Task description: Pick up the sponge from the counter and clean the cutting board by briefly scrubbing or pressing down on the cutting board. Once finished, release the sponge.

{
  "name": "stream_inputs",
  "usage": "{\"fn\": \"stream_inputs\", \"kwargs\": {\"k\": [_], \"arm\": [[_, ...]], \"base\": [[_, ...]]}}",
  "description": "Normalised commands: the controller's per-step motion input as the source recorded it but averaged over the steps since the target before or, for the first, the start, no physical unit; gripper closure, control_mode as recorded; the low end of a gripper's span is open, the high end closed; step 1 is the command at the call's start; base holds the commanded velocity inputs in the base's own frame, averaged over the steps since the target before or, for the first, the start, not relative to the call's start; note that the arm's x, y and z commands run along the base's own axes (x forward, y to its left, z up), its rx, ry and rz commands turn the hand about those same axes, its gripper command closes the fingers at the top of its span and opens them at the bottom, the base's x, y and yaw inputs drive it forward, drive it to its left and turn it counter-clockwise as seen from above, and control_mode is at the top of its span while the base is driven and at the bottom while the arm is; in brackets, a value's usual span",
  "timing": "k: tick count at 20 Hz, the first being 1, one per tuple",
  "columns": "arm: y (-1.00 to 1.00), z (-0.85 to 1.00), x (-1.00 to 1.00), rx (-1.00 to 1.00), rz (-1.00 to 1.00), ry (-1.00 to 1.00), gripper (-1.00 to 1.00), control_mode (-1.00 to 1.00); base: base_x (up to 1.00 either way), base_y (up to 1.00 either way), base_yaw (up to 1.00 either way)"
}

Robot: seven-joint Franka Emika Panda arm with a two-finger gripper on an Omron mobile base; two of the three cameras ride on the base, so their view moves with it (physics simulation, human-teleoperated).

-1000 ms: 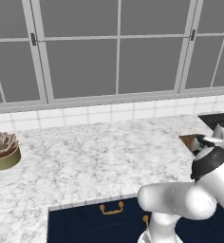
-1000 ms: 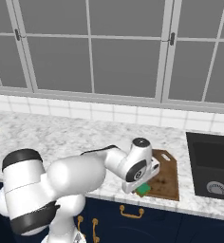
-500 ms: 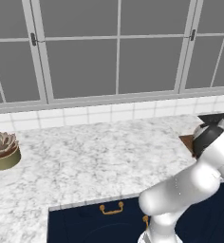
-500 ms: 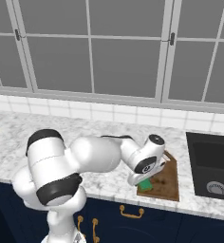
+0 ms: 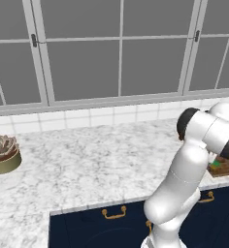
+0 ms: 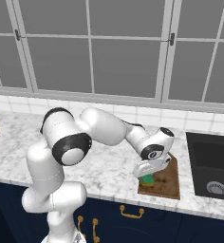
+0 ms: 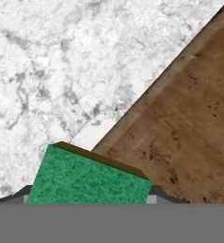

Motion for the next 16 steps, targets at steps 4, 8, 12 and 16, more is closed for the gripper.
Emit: {"fn": "stream_inputs", "kwargs": {"k": [4, 8, 12, 16], "arm": [[0.0, 0.0, 0.74, 0.0, 0.0, 0.0, 1.0, -1.0], [0.04, 0.0, 0.81, 0.0, 0.0, 0.0, 1.0, -1.0], [0.04, 0.0, 0.69, 0.0, 0.0, 0.0, 1.0, -1.0], [0.24, -0.04, 0.64, 0.0, 0.0, 0.0, 1.0, -1.0]], "base": [[0.0, 0.0, 0.0], [0.0, 0.0, 0.0], [0.0, 0.0, 0.0], [0.0, 0.0, 0.0]]}}
